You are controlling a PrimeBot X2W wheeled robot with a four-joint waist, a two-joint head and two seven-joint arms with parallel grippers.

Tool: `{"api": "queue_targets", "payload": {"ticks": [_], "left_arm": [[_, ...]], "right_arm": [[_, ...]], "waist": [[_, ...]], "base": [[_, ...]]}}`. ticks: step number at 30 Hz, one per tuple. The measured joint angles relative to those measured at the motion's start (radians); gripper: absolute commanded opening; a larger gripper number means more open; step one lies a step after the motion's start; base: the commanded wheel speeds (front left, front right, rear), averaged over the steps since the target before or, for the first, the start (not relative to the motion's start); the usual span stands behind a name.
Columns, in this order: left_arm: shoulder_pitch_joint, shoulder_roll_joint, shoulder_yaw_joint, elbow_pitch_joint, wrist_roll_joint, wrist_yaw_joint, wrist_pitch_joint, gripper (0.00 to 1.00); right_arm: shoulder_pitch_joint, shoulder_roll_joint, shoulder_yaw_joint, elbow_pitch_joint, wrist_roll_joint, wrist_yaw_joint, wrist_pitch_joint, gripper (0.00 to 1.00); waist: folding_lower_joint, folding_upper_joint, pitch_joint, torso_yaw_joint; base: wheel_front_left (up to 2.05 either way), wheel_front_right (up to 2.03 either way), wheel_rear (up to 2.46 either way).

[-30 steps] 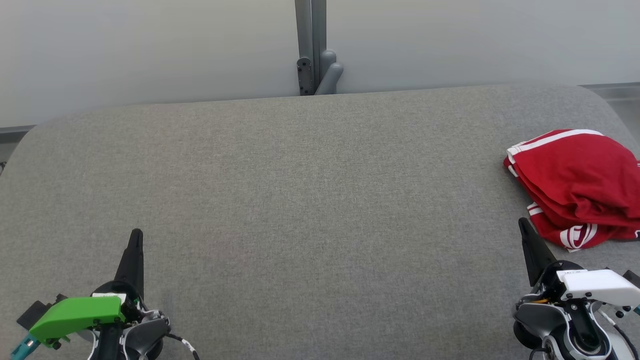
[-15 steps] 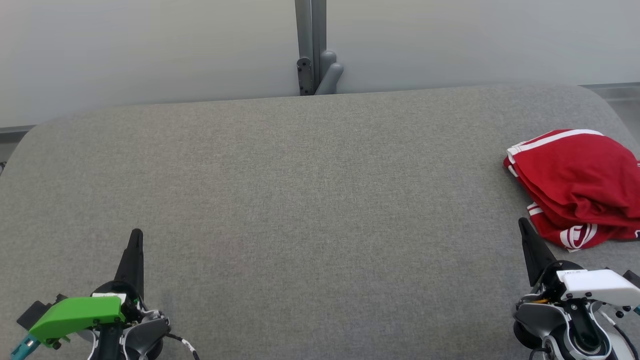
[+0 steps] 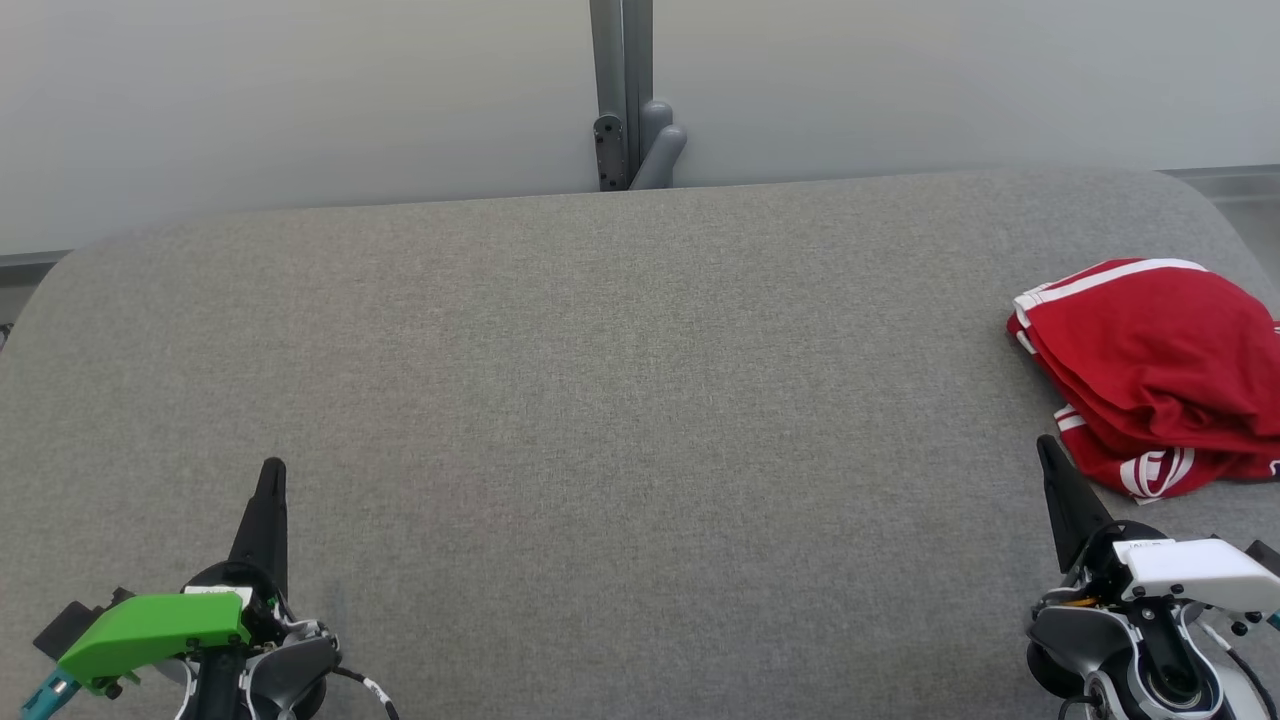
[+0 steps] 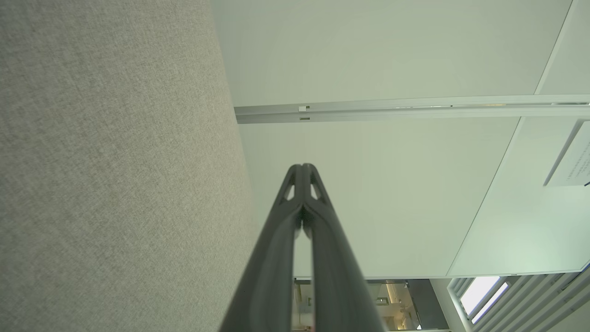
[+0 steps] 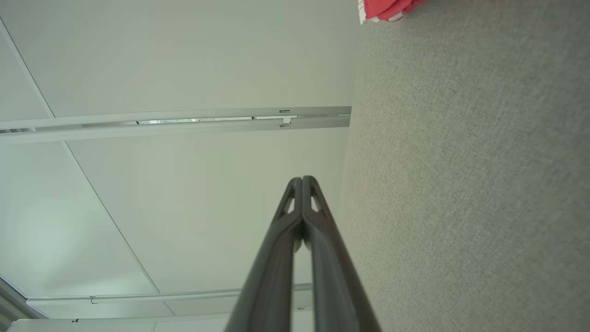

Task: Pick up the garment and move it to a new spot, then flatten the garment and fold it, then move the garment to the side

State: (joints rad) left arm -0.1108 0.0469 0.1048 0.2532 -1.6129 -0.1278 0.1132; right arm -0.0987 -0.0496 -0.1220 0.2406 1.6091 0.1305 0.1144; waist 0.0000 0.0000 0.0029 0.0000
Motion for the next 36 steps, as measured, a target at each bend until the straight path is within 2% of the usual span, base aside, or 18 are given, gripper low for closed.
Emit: {"api": "queue_targets", "payload": {"ticks": [36], "left_arm": [[0.0,0.0,0.0,0.0,0.0,0.0,0.0,0.0]], "right_arm": [[0.0,0.0,0.0,0.0,0.0,0.0,0.0,0.0]], "waist": [[0.0,0.0,0.0,0.0]], "base": [[0.0,0.0,0.0]]}}
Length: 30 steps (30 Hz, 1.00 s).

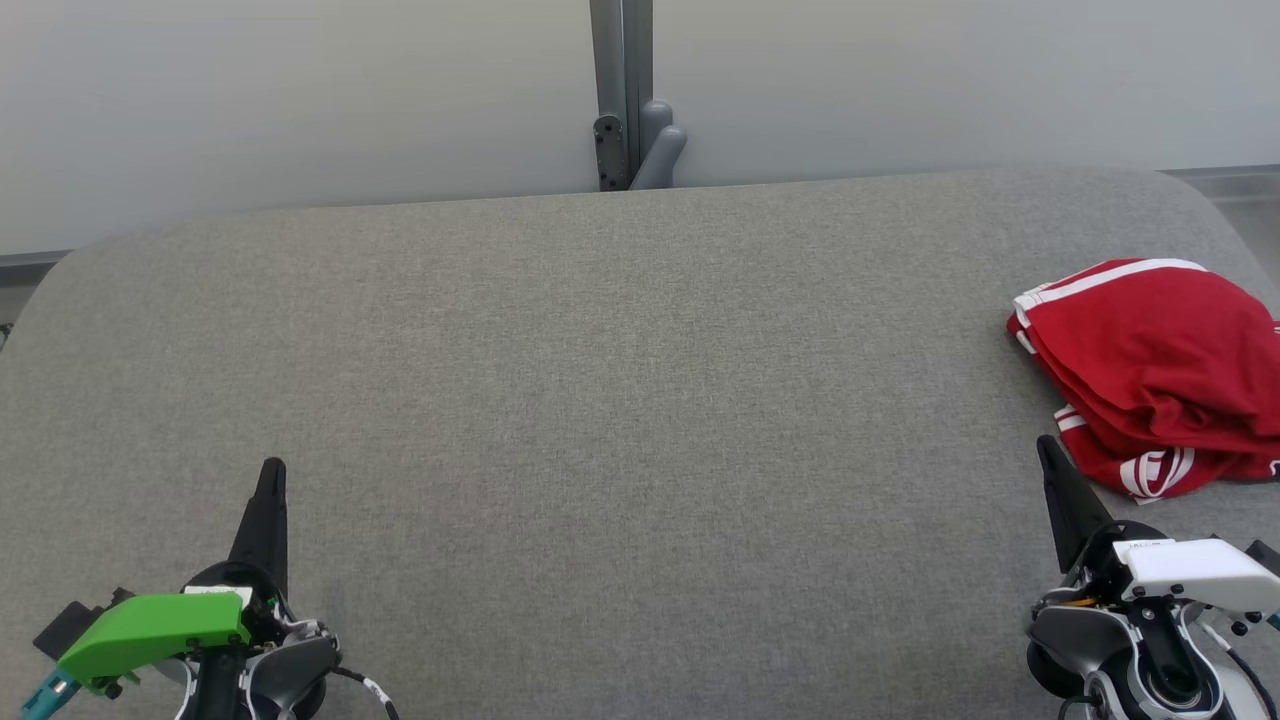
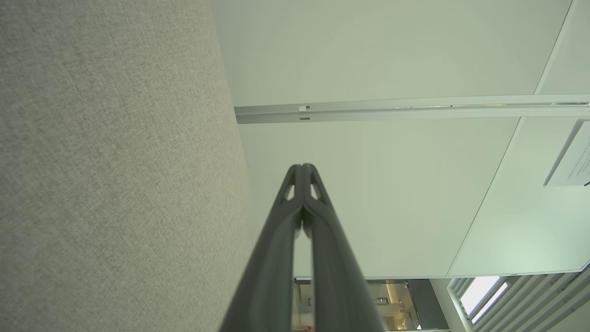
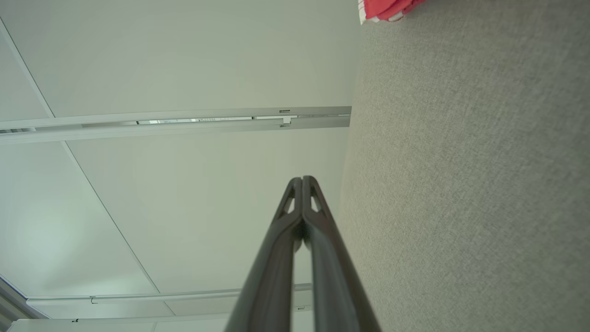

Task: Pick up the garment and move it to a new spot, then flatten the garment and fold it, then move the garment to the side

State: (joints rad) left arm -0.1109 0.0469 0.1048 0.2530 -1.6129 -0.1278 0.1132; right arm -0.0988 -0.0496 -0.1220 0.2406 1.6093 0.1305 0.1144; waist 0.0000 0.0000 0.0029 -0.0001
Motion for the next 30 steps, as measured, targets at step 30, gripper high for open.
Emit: {"api": "queue_targets", "payload": {"ticks": [30], "left_arm": [[0.0,0.0,0.0,0.0,0.0,0.0,0.0,0.0]], "right_arm": [[0.0,0.0,0.0,0.0,0.0,0.0,0.0,0.0]], "waist": [[0.0,0.0,0.0,0.0]], "base": [[0.0,0.0,0.0]]}}
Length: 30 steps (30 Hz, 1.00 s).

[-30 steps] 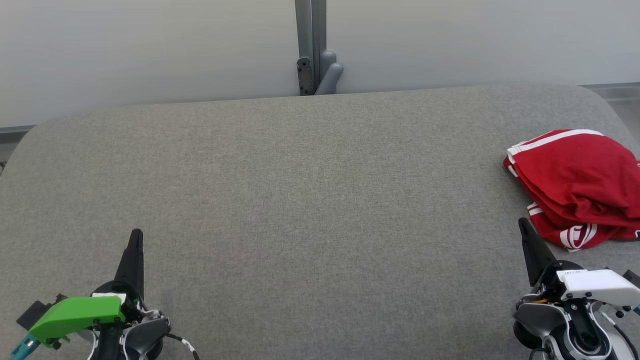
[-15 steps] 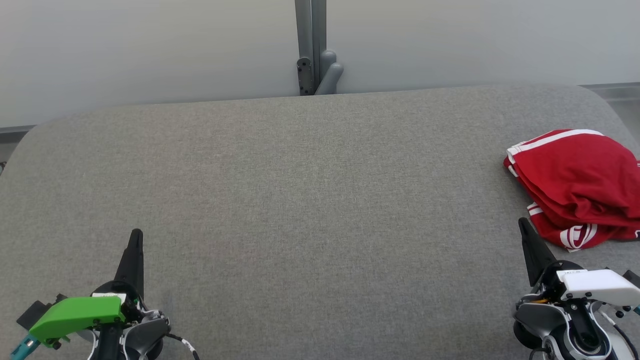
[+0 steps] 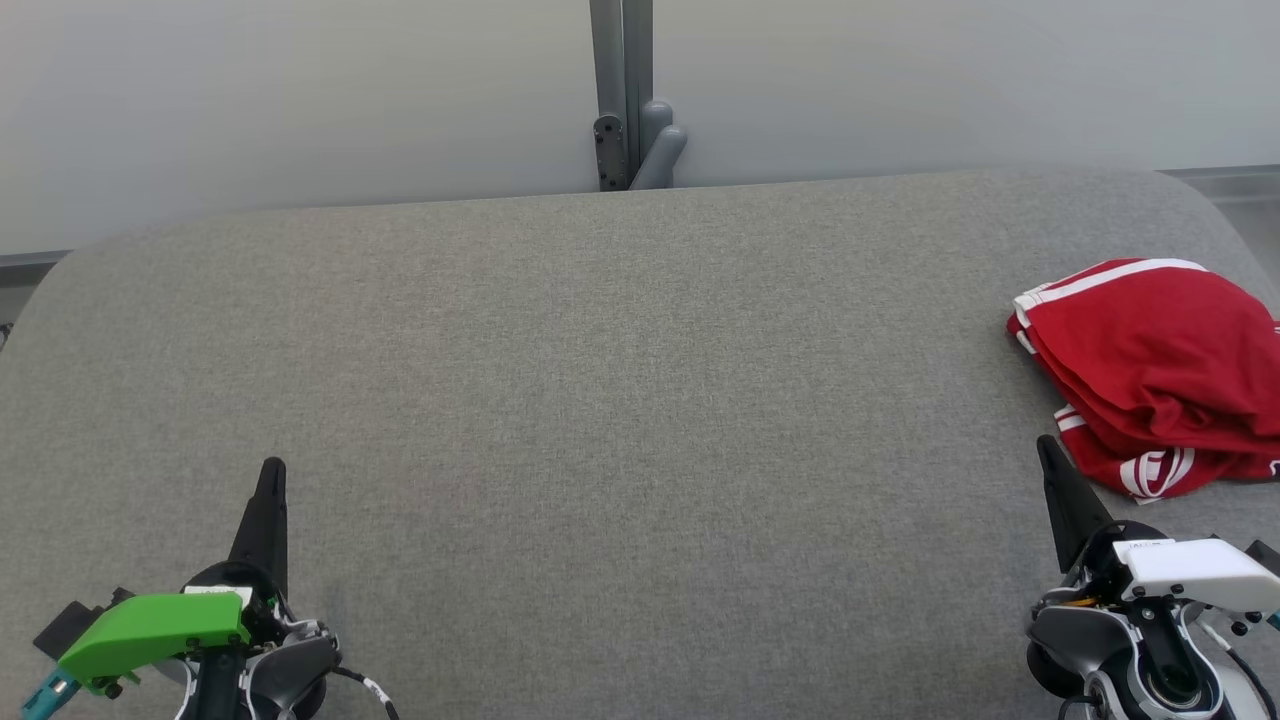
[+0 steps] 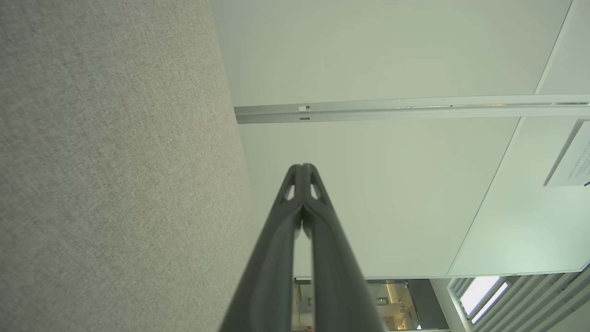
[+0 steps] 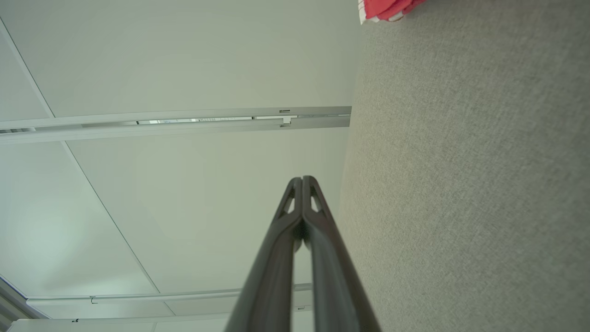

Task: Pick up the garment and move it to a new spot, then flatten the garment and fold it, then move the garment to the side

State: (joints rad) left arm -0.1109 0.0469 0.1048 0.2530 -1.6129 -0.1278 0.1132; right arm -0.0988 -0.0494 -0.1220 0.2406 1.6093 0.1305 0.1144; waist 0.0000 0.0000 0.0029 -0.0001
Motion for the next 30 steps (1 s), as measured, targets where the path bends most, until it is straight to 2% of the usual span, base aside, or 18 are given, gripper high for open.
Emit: {"api": "queue_targets", "payload": {"ticks": [30], "left_arm": [[0.0,0.0,0.0,0.0,0.0,0.0,0.0,0.0]], "right_arm": [[0.0,0.0,0.0,0.0,0.0,0.0,0.0,0.0]], "waist": [[0.0,0.0,0.0,0.0]], "base": [[0.0,0.0,0.0]]}}
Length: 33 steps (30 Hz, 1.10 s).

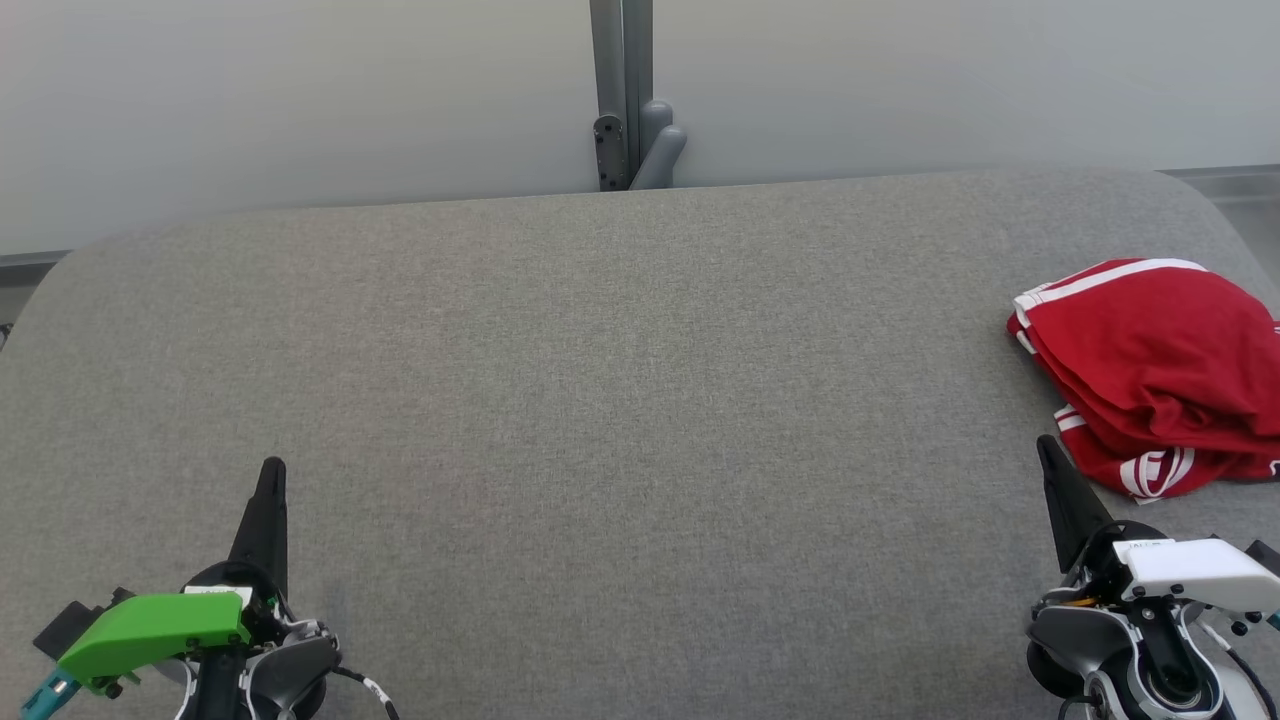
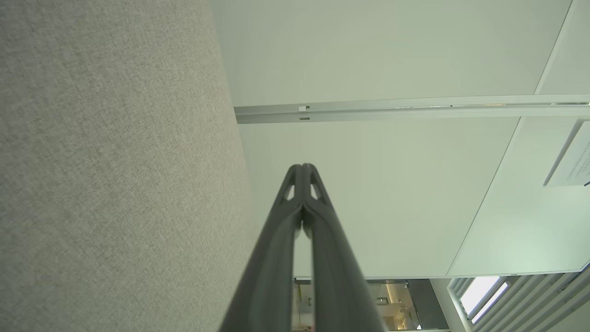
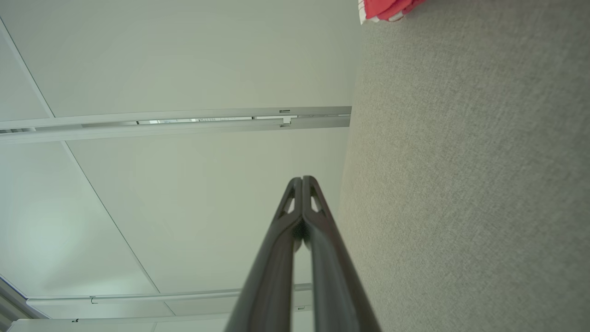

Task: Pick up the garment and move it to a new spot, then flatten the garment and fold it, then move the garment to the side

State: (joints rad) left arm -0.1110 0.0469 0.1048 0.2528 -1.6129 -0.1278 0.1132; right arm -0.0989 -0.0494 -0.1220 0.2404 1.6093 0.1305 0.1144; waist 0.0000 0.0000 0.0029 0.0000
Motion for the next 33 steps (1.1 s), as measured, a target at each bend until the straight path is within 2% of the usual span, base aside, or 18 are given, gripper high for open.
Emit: {"api": "queue_targets", "payload": {"ticks": [33], "left_arm": [[0.0,0.0,0.0,0.0,0.0,0.0,0.0,0.0]], "right_arm": [[0.0,0.0,0.0,0.0,0.0,0.0,0.0,0.0]], "waist": [[0.0,0.0,0.0,0.0]], "base": [[0.0,0.0,0.0]]}}
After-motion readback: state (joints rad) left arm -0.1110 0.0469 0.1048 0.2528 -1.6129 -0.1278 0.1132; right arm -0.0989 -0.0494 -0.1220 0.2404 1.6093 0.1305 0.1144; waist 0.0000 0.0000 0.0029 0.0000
